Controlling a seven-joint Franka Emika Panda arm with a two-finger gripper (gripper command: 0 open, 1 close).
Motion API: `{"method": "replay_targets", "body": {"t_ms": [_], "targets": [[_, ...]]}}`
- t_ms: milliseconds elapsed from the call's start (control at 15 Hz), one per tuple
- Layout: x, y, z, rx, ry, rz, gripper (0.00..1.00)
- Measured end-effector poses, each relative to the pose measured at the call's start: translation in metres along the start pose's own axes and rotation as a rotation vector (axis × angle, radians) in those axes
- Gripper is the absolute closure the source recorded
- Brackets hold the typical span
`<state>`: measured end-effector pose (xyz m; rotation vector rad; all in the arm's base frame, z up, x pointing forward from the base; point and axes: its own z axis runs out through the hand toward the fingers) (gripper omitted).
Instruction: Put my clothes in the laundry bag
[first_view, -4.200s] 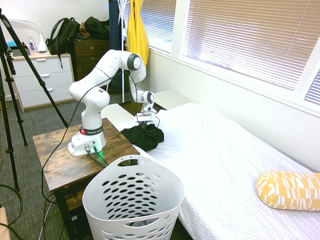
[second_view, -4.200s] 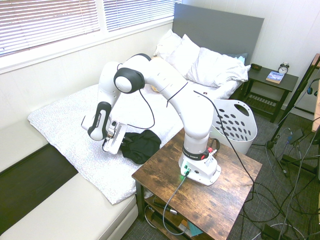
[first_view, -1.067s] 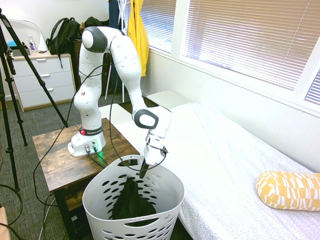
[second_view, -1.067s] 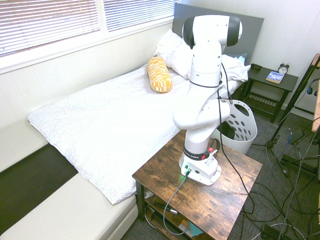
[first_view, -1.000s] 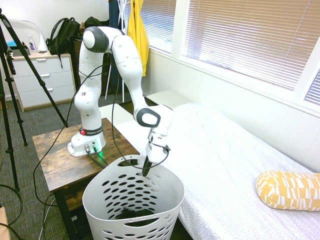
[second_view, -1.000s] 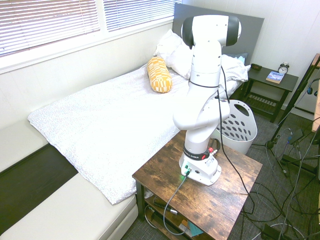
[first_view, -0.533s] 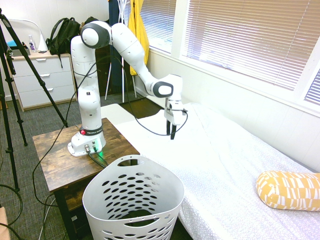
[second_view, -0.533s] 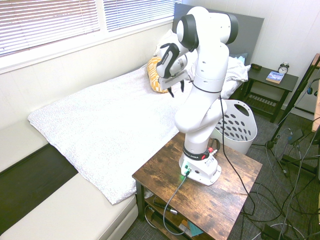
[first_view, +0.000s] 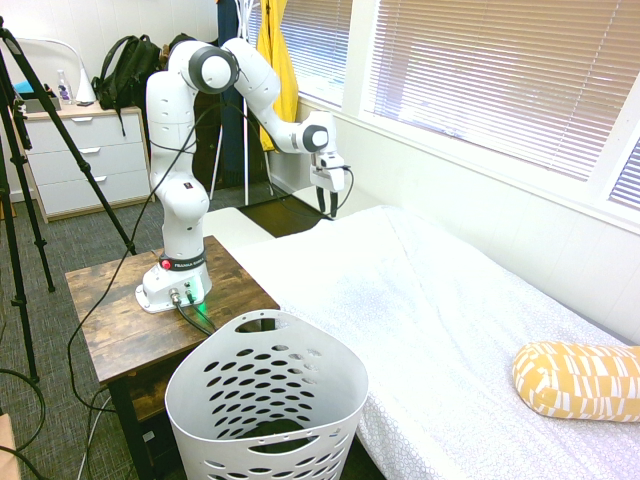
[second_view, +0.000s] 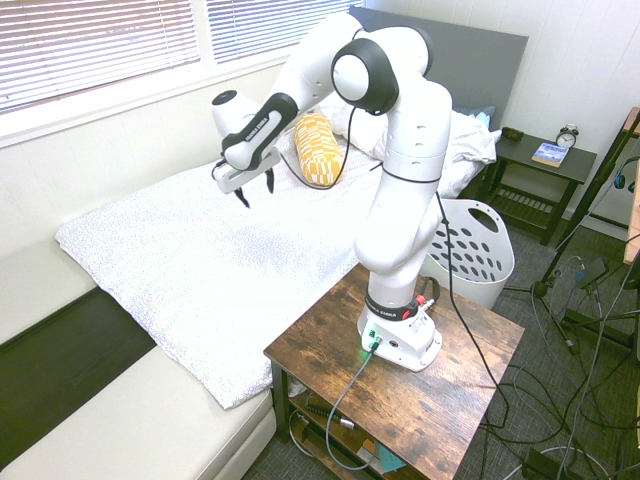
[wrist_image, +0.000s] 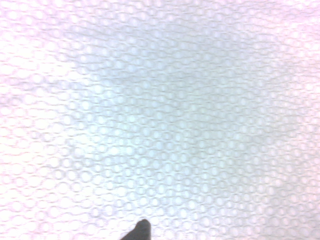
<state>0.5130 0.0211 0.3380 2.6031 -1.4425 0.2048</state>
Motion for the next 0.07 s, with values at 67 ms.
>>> {"method": "replay_targets", "body": {"t_ms": [67], "targets": [[-0.0098,-0.0140,-0.0056,0.028,-0.030,0.011,0.00]]}}
